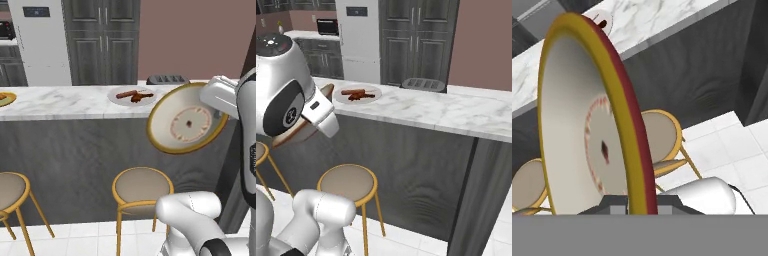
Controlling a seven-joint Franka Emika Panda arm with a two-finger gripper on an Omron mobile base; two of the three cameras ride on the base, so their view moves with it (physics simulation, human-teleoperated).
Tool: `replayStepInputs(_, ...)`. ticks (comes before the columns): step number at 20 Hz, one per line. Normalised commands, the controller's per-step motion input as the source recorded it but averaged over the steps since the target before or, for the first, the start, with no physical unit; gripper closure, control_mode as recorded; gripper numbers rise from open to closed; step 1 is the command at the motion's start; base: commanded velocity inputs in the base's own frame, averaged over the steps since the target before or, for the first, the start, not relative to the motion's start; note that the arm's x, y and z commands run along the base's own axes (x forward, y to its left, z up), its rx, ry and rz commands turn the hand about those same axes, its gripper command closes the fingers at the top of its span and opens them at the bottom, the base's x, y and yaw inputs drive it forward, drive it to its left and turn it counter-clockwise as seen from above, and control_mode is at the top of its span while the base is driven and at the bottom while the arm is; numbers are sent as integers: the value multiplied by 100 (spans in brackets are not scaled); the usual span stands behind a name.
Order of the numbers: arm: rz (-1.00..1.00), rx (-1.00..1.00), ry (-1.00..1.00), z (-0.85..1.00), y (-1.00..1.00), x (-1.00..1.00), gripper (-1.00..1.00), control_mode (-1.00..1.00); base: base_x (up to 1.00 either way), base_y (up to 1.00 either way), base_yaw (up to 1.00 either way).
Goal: Take the smaller bowl and place it next to the appetizer plate on the dining counter , and place the larger bowl next to the plate with cooked food.
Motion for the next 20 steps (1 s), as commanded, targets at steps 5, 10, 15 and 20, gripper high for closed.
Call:
replayStepInputs(5, -5, 5, 0, -37, -39, 92, 100, -100, 0, 0, 0)
replayStepInputs(10, -12, 8, -2, -22, -34, 91, 100, -100, 0, 0, 0)
replayStepInputs(15, -23, 17, -11, 0, 0, 53, 100, -100, 0, 0, 0)
replayStepInputs(20, -29, 16, -8, 4, 0, 32, 100, -100, 0, 0, 0)
